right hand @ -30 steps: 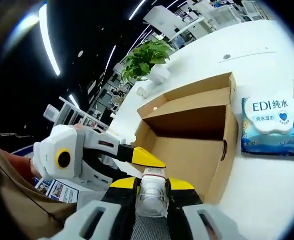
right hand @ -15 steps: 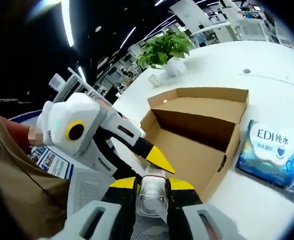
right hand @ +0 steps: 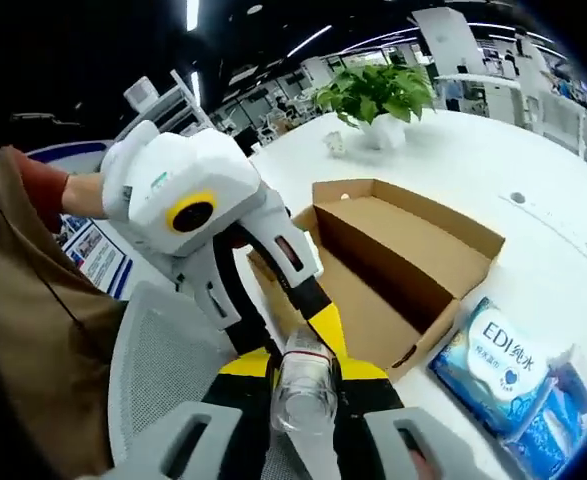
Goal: Operate the shoe box by opening the lid, removing the specified soft item, and placing it in the target area until the item is outside and the box remains undamaged.
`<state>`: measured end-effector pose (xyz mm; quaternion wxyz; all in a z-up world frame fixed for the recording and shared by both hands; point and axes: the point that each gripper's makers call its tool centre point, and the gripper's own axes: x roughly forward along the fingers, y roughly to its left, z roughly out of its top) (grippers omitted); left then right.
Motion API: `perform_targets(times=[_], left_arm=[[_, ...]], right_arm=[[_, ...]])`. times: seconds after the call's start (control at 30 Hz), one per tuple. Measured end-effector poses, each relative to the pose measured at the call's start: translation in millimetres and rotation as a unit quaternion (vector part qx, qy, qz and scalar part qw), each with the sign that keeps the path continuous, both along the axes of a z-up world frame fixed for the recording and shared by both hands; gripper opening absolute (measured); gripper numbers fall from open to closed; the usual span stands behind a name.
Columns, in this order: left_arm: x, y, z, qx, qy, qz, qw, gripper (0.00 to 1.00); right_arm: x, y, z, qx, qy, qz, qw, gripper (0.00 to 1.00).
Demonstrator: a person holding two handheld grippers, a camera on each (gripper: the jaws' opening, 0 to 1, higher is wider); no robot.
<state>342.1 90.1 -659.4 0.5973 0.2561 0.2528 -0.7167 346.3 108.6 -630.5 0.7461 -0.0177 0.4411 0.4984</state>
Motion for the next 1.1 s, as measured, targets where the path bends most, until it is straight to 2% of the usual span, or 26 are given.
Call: perform_targets(times=[0.27, 0.47, 0.77, 0.97, 1.1], left_arm=[[17.1, -20, 13.3, -0.028, 0.005, 0.026, 0.9992, 0.23], [36.1, -38, 23.8, -0.041, 0.002, 0.036, 0.9985, 0.23], [69.7, -67, 30.6, -0.052, -0.004, 0.043, 0.9977, 0.23], [82.4, -89, 28.7, -0.054, -0.008, 0.045, 0.9975, 0.23], [95.2, -98, 29.5, -0.064, -0.007, 0.059, 0.9962, 0.22]], right_arm=[[17, -17, 14.3, -0.041, -0.036, 0.058, 0.9968, 0.19], [36, -31, 25.1, -0.083, -0.071, 0.108, 0.9881, 0.19], [67, -50, 34.3, -0.109, -0.095, 0.132, 0.9806, 0.19], [78, -63, 32.3, -0.149, -0.11, 0.167, 0.9685, 0.19], [89, -73, 32.3, -0.154, -0.112, 0.171, 0.9665, 0.19]])
